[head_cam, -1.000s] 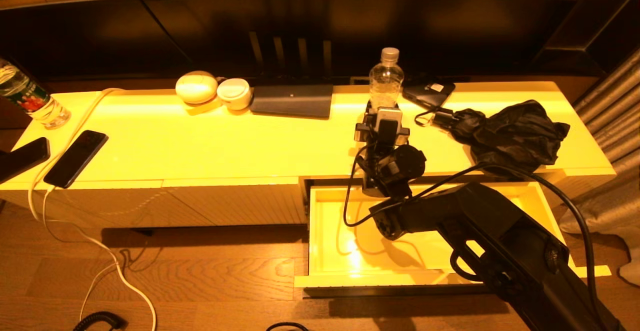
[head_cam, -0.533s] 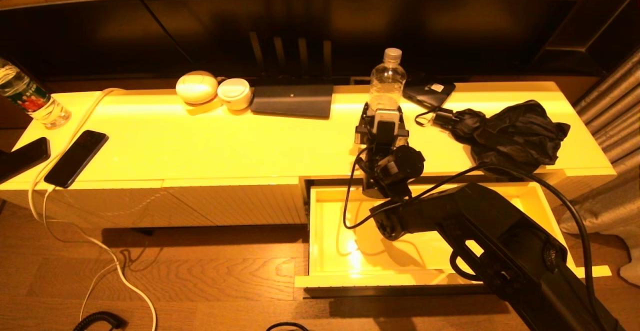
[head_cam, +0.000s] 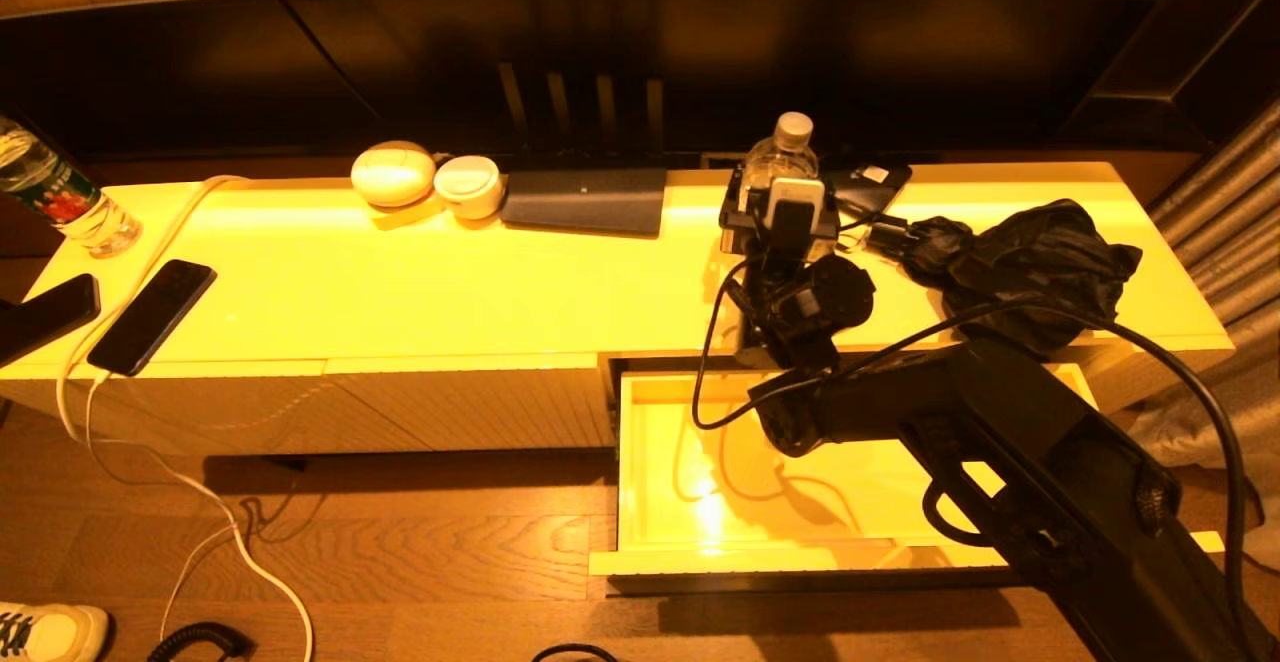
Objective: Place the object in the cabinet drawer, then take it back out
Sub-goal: Take the mineral water out of the drawer and put it on the table, then close the drawer
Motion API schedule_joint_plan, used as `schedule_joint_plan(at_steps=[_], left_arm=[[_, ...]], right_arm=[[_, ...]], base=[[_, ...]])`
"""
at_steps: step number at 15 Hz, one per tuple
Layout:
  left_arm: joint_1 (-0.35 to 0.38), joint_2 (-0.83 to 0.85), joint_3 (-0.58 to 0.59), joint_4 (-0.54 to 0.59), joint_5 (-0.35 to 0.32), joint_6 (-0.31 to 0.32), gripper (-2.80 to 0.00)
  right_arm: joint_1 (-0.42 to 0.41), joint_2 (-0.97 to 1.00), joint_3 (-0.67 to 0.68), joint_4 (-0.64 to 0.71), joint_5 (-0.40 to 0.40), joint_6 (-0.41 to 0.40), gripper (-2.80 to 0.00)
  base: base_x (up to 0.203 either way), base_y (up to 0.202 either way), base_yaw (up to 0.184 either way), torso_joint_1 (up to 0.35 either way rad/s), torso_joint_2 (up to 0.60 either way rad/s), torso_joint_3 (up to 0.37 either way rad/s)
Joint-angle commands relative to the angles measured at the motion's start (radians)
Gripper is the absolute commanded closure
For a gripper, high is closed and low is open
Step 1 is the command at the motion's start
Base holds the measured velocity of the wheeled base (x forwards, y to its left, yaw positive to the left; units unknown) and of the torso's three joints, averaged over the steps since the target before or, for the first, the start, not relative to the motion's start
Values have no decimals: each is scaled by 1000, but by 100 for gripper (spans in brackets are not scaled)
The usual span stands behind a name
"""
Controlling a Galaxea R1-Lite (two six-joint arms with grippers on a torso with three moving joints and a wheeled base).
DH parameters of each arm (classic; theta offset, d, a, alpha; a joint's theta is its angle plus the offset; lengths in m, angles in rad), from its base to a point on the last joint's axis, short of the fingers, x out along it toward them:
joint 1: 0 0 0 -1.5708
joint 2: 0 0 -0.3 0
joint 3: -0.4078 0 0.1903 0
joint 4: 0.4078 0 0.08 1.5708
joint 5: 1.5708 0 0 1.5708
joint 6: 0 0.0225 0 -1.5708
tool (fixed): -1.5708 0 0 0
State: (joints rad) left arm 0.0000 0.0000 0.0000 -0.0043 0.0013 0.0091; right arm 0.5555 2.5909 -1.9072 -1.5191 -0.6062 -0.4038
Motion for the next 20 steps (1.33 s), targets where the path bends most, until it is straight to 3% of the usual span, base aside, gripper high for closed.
schedule_joint_plan(at_steps=[1, 9, 13, 16, 19, 20], left_arm=[[0, 0, 2, 0, 0, 0, 0], [0, 0, 2, 0, 0, 0, 0], [0, 0, 3, 0, 0, 0, 0], [0, 0, 2, 0, 0, 0, 0], [0, 0, 2, 1, 0, 0, 0], [0, 0, 3, 0, 0, 0, 0]], right_arm=[[-1, -123, 5, -11, -2, -7, -280], [-10, -503, 230, 25, 6, -66, -280], [-11, -703, 407, 117, -3, -88, -280], [-13, -919, 637, 266, -11, -117, -280], [-43, -1111, 875, 530, -24, -120, -280], [-56, -1177, 953, 642, -25, -110, 0]], base=[[0, 0, 0, 0, 0, 0], [0, 0, 0, 0, 0, 0], [0, 0, 0, 0, 0, 0], [0, 0, 0, 0, 0, 0], [0, 0, 0, 0, 0, 0], [0, 0, 0, 0, 0, 0]])
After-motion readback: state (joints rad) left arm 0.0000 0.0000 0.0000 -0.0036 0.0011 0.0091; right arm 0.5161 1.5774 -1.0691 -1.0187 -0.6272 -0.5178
